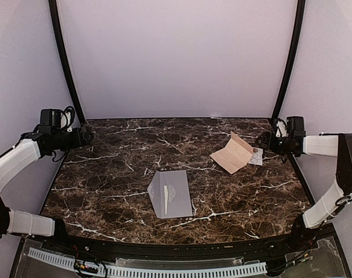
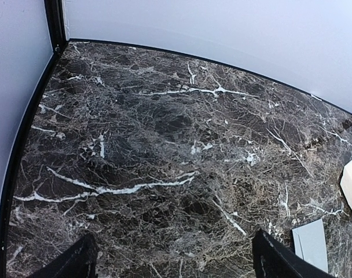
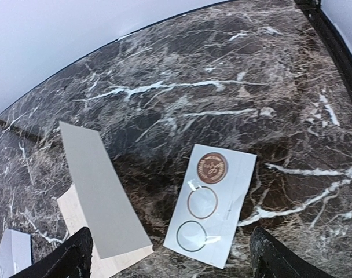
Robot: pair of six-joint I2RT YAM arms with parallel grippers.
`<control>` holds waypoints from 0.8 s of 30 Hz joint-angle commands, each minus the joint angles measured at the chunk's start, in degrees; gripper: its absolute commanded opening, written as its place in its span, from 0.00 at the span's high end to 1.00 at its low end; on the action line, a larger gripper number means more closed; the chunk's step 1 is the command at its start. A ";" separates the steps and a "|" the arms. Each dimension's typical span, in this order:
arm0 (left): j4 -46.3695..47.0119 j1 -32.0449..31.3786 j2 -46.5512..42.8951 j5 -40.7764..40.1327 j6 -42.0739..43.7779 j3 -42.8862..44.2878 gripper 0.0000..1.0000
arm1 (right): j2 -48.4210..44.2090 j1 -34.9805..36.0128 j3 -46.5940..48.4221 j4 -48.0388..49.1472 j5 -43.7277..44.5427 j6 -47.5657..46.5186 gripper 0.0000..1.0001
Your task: Place the letter into the envelope and seal it
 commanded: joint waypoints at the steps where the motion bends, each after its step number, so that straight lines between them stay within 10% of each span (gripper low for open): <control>1: 0.57 0.32 0.99 -0.13 1.18 -0.47 0.09 | -2.92 1.86 -3.52 5.13 -6.47 -0.40 0.10; 24: 0.67 0.32 0.64 1.52 0.80 -0.86 0.09 | 4.34 8.88 -0.18 5.28 1.37 -5.01 0.59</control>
